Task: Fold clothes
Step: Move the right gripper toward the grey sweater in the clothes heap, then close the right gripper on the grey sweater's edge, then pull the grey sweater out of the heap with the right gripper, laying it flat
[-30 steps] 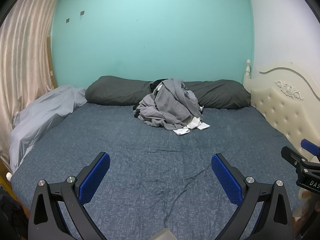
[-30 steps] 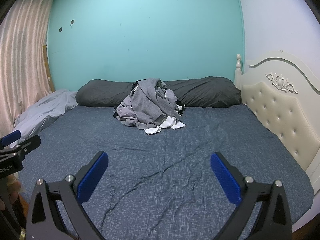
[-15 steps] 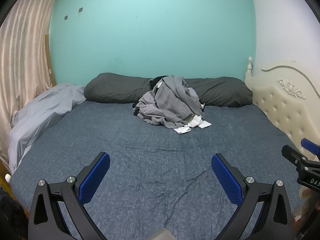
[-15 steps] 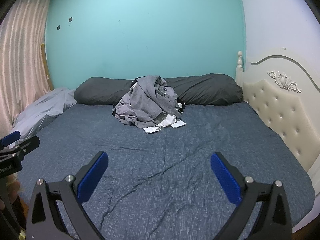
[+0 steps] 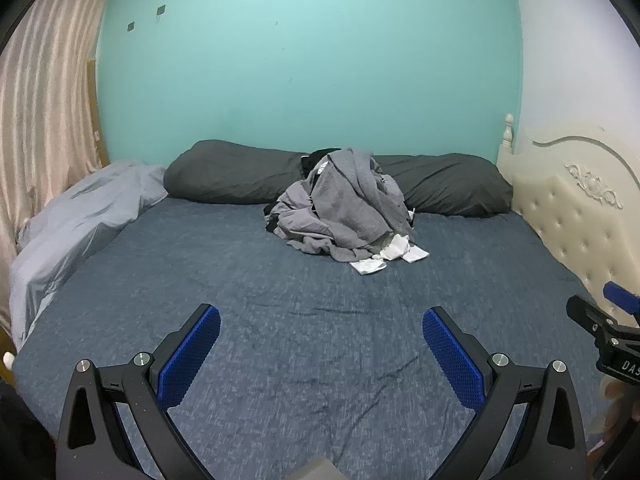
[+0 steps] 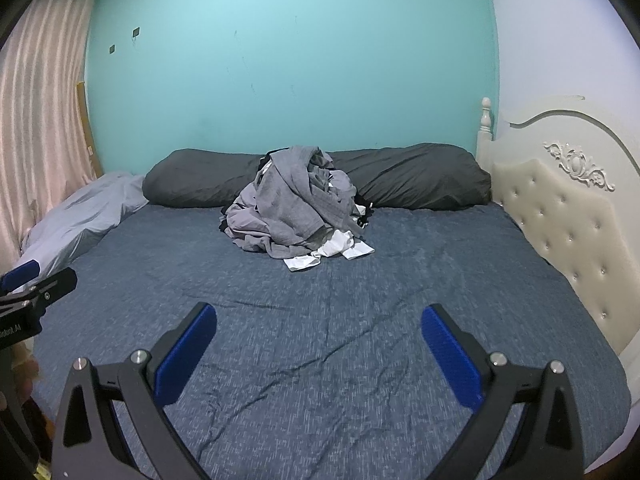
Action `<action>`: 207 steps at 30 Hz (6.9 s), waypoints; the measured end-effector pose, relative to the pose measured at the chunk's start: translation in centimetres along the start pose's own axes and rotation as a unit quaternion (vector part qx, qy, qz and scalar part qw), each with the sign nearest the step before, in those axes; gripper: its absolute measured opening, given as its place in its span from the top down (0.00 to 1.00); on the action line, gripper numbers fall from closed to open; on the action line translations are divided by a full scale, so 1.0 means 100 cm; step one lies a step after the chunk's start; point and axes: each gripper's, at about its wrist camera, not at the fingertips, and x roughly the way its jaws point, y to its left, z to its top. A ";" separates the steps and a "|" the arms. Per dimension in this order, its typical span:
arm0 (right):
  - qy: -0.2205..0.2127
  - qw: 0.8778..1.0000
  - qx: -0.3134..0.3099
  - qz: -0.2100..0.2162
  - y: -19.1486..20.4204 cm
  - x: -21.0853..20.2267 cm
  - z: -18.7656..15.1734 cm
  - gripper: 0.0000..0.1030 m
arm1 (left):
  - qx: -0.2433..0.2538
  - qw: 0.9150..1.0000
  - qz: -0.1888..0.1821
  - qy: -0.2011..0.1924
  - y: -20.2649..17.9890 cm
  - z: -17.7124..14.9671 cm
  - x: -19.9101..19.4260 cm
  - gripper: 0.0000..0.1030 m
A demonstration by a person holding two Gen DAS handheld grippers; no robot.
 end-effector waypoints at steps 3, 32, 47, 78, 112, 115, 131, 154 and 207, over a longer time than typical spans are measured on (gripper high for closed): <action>0.006 1.000 0.005 0.003 -0.003 0.016 0.005 0.00 | -0.005 1.000 -0.004 0.004 0.003 0.006 0.017 0.00; 0.053 0.997 -0.036 0.051 -0.018 0.297 0.065 0.00 | -0.018 0.999 -0.027 0.043 0.032 0.057 0.286 0.00; 0.077 0.995 -0.032 0.051 -0.008 0.452 0.084 0.00 | -0.036 0.997 -0.011 0.064 0.056 0.066 0.415 0.00; 0.090 0.995 0.015 0.049 0.003 0.662 0.087 0.30 | -0.074 0.993 0.022 0.095 0.097 0.068 0.568 0.00; -0.013 0.985 -0.061 0.161 0.028 0.463 0.117 0.96 | -0.043 0.996 0.037 0.074 0.102 0.089 0.417 0.00; -0.014 0.982 -0.083 0.168 0.032 0.422 0.115 0.96 | -0.051 0.996 0.035 0.071 0.106 0.093 0.385 0.00; -0.028 0.977 -0.067 0.199 0.022 0.232 0.089 0.97 | -0.056 0.996 0.007 0.065 0.109 0.079 0.216 0.00; -0.105 0.957 -0.103 0.249 0.033 0.030 0.084 0.97 | -0.034 0.996 -0.047 0.068 0.077 0.027 0.087 0.00; 0.244 0.962 -0.088 0.091 -0.108 0.086 -0.167 0.86 | 0.000 0.991 -0.070 0.114 0.035 -0.070 0.094 0.00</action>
